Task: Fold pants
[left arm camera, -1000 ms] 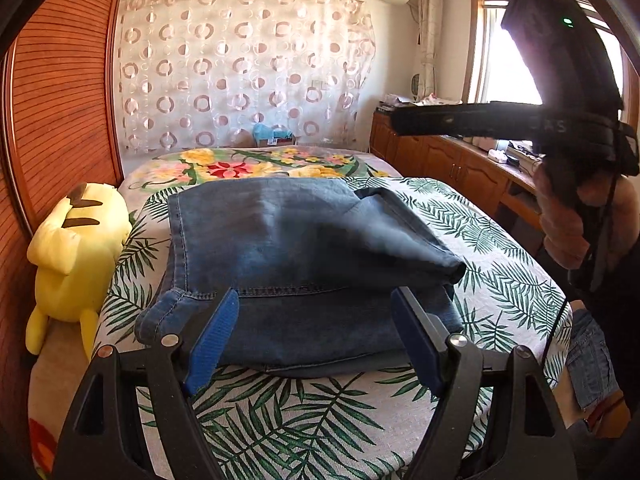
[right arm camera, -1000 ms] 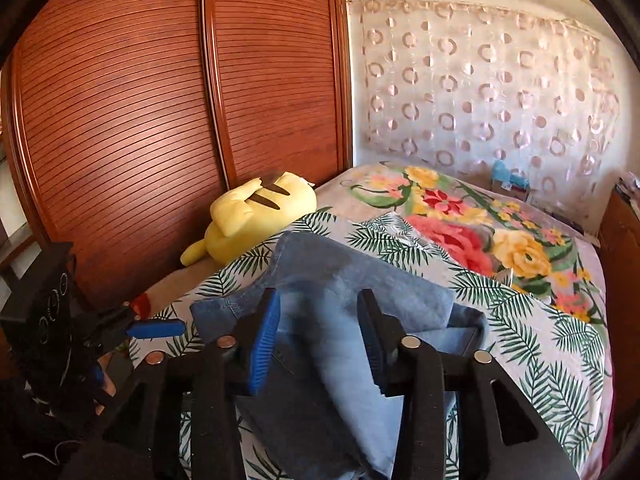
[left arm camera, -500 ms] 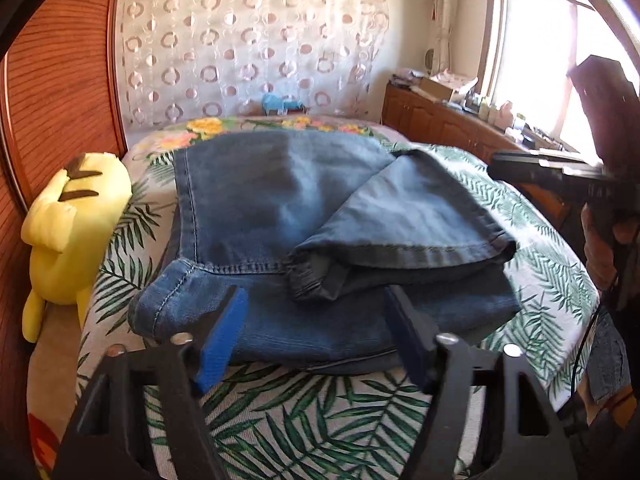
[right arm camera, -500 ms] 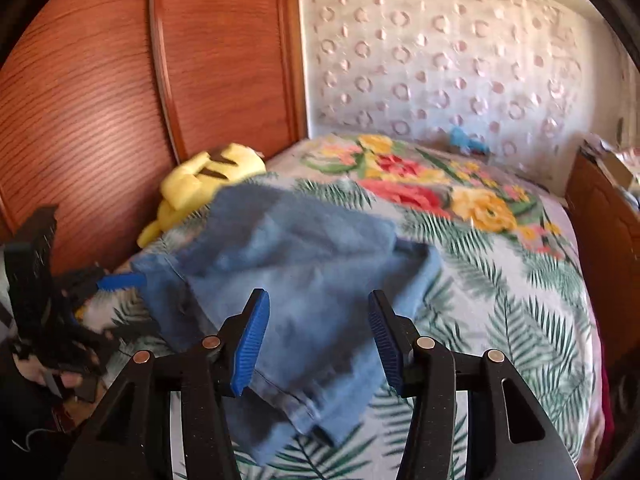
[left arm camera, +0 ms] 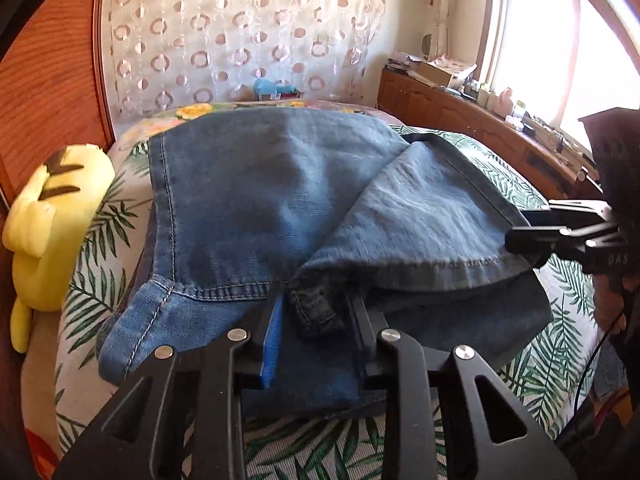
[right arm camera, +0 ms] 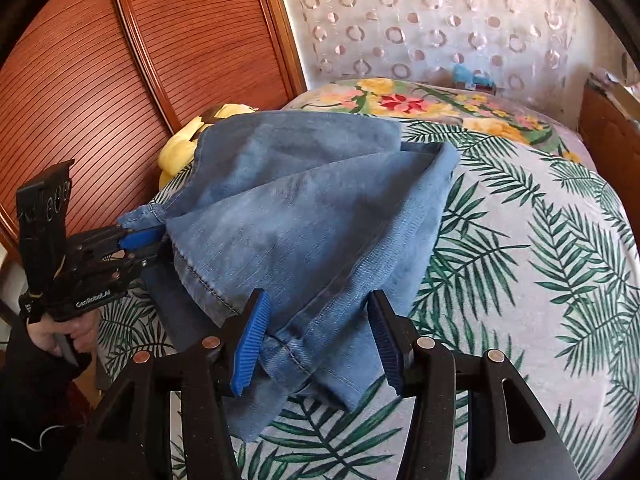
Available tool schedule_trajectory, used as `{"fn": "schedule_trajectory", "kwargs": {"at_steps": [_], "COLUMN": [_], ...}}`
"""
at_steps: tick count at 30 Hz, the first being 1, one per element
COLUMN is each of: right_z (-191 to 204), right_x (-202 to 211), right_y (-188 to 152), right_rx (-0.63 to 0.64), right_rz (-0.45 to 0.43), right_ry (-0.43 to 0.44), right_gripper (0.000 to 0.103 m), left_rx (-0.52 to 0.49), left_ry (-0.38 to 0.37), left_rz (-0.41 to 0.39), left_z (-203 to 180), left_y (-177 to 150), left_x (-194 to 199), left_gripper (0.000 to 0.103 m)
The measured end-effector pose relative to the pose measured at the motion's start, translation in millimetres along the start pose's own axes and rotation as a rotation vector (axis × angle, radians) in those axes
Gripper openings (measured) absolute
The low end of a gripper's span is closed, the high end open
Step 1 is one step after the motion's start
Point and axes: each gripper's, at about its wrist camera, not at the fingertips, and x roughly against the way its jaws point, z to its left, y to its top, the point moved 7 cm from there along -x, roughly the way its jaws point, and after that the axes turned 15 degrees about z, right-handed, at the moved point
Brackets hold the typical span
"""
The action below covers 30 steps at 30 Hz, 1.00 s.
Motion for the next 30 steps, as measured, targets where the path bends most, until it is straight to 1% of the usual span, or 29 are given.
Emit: {"fn": "schedule_trajectory", "kwargs": {"at_steps": [1, 2, 3, 4, 5, 6, 10, 11, 14, 17, 19, 22, 24, 26, 28, 30], "right_z": [3.0, 5.8, 7.5, 10.4, 12.7, 13.5, 14.9, 17.0, 25.2, 37.8, 47.5, 58.0, 64.9, 69.4, 75.3, 71.2], "right_x": [-0.2, 0.5, 1.7, 3.7, 6.6, 10.8, 36.5, 46.8, 74.7, 97.0, 106.7, 116.0, 114.1, 103.9, 88.5, 66.1], "right_y": [1.8, 3.9, 5.1, 7.2, 10.6, 13.7, 35.6, 42.0, 60.9, 81.4, 98.6, 115.2, 126.1, 141.4, 151.0, 159.7], "right_rx": [0.004, 0.006, 0.010, 0.016, 0.022, 0.029, 0.057, 0.063, 0.090, 0.125, 0.145, 0.169, 0.183, 0.197, 0.201, 0.195], "right_rz": [0.005, 0.003, 0.001, -0.001, -0.009, -0.019, -0.095, -0.119, -0.186, -0.241, -0.262, -0.282, -0.287, -0.281, -0.265, -0.242], "right_ry": [0.006, 0.011, 0.018, 0.019, 0.014, 0.015, 0.015, 0.010, 0.009, 0.014, 0.017, 0.027, 0.026, 0.024, 0.027, 0.040], "right_gripper": [0.053, 0.046, 0.031, 0.025, 0.013, 0.007, 0.003, 0.003, 0.003, 0.003, 0.003, 0.003, 0.003, 0.003, 0.003, 0.002], "left_rx": [0.001, -0.001, -0.003, -0.006, -0.011, -0.011, -0.005, -0.007, -0.014, -0.016, -0.001, 0.017, 0.021, 0.025, 0.037, 0.049], "left_ry": [-0.008, -0.010, -0.006, 0.000, 0.002, -0.001, -0.040, -0.056, -0.066, -0.067, -0.059, -0.051, -0.052, -0.032, -0.025, -0.015], "left_rz": [0.002, 0.002, 0.001, -0.002, -0.002, -0.011, -0.057, -0.082, -0.144, -0.175, -0.211, -0.256, -0.263, -0.257, -0.238, -0.216], "left_z": [1.0, 1.2, 0.7, 0.3, -0.8, -2.3, -9.0, -12.8, -19.7, -25.4, -24.9, -21.7, -18.4, -13.3, -5.8, 2.4], "left_y": [0.4, 0.2, 0.6, 0.9, 0.9, 0.8, -0.2, -0.1, 0.5, 0.2, 0.7, 0.8, -0.7, -3.1, -7.1, -13.3], "left_x": [-0.6, -0.2, 0.3, 1.1, 2.1, 4.9, 25.7, 37.5, 66.0, 85.6, 100.9, 118.1, 123.8, 122.5, 115.8, 106.9], "left_gripper": [0.030, 0.030, 0.027, 0.020, 0.020, 0.018, 0.017, 0.017, 0.016, 0.016, 0.016, 0.016, 0.016, 0.016, 0.016, 0.016]}}
